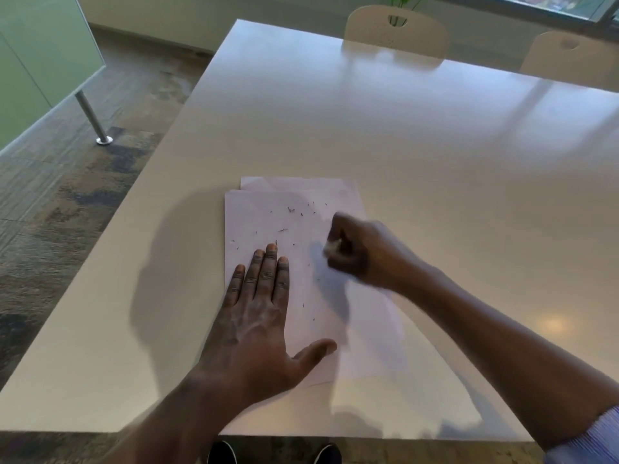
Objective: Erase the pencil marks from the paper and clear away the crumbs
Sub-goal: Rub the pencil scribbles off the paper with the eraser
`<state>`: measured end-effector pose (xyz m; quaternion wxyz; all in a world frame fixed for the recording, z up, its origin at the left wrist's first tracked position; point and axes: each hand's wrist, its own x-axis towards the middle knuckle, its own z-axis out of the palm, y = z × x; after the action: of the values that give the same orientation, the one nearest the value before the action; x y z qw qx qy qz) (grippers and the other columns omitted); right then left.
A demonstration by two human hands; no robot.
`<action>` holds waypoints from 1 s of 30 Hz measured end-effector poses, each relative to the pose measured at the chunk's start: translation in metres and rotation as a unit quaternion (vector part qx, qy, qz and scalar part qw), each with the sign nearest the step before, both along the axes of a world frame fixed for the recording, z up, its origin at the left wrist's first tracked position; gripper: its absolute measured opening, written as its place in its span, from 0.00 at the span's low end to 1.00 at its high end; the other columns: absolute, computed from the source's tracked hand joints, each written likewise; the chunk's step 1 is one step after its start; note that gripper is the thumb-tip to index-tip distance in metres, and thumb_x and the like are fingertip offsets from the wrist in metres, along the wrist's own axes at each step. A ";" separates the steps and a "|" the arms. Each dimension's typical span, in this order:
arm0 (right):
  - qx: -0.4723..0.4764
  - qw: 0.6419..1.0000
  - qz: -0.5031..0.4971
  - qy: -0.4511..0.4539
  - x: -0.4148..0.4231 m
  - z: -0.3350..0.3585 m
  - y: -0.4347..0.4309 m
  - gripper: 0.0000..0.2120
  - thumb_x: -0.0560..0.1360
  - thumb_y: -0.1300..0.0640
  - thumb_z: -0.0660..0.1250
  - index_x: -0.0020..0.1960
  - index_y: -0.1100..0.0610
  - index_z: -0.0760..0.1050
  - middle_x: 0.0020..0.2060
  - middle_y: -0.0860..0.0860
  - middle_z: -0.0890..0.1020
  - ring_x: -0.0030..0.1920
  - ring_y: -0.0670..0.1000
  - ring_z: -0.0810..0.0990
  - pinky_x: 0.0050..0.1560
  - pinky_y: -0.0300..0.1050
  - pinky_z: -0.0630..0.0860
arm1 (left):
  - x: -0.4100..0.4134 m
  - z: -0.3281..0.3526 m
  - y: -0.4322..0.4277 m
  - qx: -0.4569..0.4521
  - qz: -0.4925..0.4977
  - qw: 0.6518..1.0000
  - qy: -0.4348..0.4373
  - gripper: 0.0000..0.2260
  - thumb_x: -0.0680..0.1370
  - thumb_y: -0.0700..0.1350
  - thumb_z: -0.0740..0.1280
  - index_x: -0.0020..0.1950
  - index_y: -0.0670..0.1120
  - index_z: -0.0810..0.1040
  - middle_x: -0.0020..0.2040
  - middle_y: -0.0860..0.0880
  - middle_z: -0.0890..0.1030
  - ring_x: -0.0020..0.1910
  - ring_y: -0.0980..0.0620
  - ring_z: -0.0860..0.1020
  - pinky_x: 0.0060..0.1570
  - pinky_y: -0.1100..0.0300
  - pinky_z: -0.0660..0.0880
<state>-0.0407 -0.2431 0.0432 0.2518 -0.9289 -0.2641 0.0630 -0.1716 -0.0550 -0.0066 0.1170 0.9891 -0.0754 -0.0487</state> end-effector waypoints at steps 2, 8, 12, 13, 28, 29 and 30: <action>0.003 0.998 0.059 0.016 -0.015 -0.004 0.004 0.08 0.74 0.58 0.71 0.45 0.55 0.71 0.31 0.47 0.77 0.29 0.49 0.72 0.31 0.47 0.73 | 0.000 0.000 0.000 0.014 0.001 1.000 0.006 0.53 0.71 0.80 0.41 0.78 0.43 0.25 0.77 0.44 0.21 0.77 0.48 0.23 0.81 0.46 0.36; -0.041 0.998 -0.046 -0.016 0.038 -0.005 0.007 0.09 0.77 0.51 0.68 0.50 0.55 0.71 0.36 0.50 0.78 0.36 0.54 0.76 0.37 0.50 0.75 | 0.001 0.002 -0.001 0.014 0.001 1.000 0.014 0.53 0.72 0.80 0.41 0.76 0.44 0.22 0.76 0.45 0.20 0.76 0.49 0.21 0.80 0.46 0.35; -0.024 0.998 -0.054 0.005 0.032 -0.003 0.008 0.08 0.78 0.51 0.68 0.53 0.54 0.74 0.36 0.48 0.78 0.35 0.49 0.74 0.35 0.45 0.71 | 0.002 0.000 0.001 -0.001 -0.002 1.000 0.014 0.53 0.71 0.81 0.42 0.78 0.45 0.24 0.78 0.46 0.22 0.77 0.50 0.24 0.81 0.48 0.35; -0.020 0.999 -0.048 0.014 0.026 -0.003 0.005 0.07 0.78 0.51 0.68 0.54 0.53 0.74 0.36 0.48 0.78 0.34 0.48 0.74 0.34 0.43 0.70 | 0.003 0.000 0.002 -0.022 0.000 1.000 0.004 0.53 0.70 0.81 0.41 0.79 0.46 0.26 0.79 0.46 0.25 0.79 0.50 0.26 0.81 0.49 0.35; 0.019 0.994 0.108 0.016 -0.086 -0.002 0.008 0.08 0.77 0.54 0.71 0.56 0.50 0.77 0.41 0.41 0.81 0.38 0.38 0.80 0.39 0.33 0.78 | -0.033 -0.003 0.038 -0.026 0.033 0.998 -0.044 0.56 0.68 0.83 0.35 0.83 0.44 0.39 0.84 0.45 0.37 0.83 0.49 0.38 0.81 0.52 0.40; 0.016 0.993 0.118 0.009 -0.086 -0.003 0.012 0.08 0.76 0.55 0.71 0.54 0.50 0.77 0.40 0.43 0.82 0.37 0.41 0.80 0.39 0.37 0.79 | -0.034 -0.006 0.038 -0.021 0.035 0.998 -0.043 0.55 0.68 0.82 0.33 0.83 0.44 0.37 0.83 0.45 0.35 0.83 0.49 0.36 0.81 0.52 0.39; 0.014 0.993 0.117 0.001 -0.081 -0.005 0.015 0.08 0.75 0.56 0.71 0.53 0.52 0.77 0.40 0.45 0.82 0.37 0.44 0.80 0.39 0.41 0.79 | -0.034 -0.007 0.037 -0.017 0.033 0.998 -0.045 0.55 0.69 0.82 0.34 0.83 0.44 0.38 0.83 0.45 0.35 0.83 0.48 0.37 0.81 0.51 0.39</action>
<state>-0.1219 -0.2285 0.0383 0.2564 -0.8879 -0.3715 0.0892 -0.2058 -0.0176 -0.0140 0.1315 0.9901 -0.0484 0.0014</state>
